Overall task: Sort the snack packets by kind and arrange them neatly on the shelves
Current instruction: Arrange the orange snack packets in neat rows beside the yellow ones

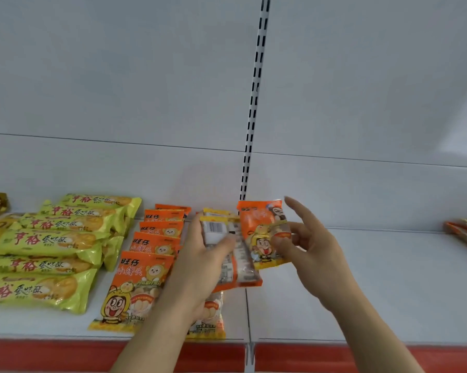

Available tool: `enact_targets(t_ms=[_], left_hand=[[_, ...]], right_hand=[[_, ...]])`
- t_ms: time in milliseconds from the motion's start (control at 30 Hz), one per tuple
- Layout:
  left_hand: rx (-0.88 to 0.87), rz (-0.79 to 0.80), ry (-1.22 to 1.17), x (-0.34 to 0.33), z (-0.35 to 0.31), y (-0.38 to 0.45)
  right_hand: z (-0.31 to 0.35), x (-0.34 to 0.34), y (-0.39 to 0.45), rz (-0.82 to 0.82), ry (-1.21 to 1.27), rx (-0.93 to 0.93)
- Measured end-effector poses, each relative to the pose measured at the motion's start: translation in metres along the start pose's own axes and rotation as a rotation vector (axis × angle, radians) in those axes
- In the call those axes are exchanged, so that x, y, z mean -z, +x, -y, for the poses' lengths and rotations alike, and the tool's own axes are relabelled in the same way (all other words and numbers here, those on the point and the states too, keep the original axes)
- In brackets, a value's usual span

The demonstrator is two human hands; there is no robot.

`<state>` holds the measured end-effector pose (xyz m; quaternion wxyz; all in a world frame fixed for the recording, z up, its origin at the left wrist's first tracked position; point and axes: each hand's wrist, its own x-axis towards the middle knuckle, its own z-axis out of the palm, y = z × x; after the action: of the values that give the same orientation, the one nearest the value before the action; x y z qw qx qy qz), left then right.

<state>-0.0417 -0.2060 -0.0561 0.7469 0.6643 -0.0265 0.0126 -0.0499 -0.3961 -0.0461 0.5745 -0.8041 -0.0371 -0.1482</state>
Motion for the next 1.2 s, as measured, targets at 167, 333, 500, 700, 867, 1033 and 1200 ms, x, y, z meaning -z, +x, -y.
enact_targets(t_ms=[167,333,500,700,867,1033,1200], left_hand=[[-0.036,-0.248,-0.118,0.019,-0.01,0.004],[-0.028,-0.252,-0.087,0.011,-0.003,-0.007],[-0.032,-0.279,-0.07,0.002,0.008,-0.019],[-0.035,-0.247,-0.087,-0.014,0.007,-0.033],[-0.064,-0.182,-0.05,-0.024,0.004,-0.035],[-0.106,-0.077,-0.082,-0.03,0.001,-0.038],[-0.035,-0.138,-0.099,-0.011,0.012,-0.027]], right_hand=[[-0.024,0.014,0.018,-0.192,-0.175,-0.137],[-0.051,-0.022,0.014,0.121,-0.721,0.017],[-0.05,-0.024,0.007,0.214,-1.005,0.012],[-0.049,-0.019,0.004,0.173,-0.83,0.017],[-0.018,-0.011,-0.027,0.035,-0.149,0.043],[-0.007,-0.018,-0.042,0.049,-0.016,0.045],[-0.014,-0.006,-0.038,-0.198,-0.029,0.036]])
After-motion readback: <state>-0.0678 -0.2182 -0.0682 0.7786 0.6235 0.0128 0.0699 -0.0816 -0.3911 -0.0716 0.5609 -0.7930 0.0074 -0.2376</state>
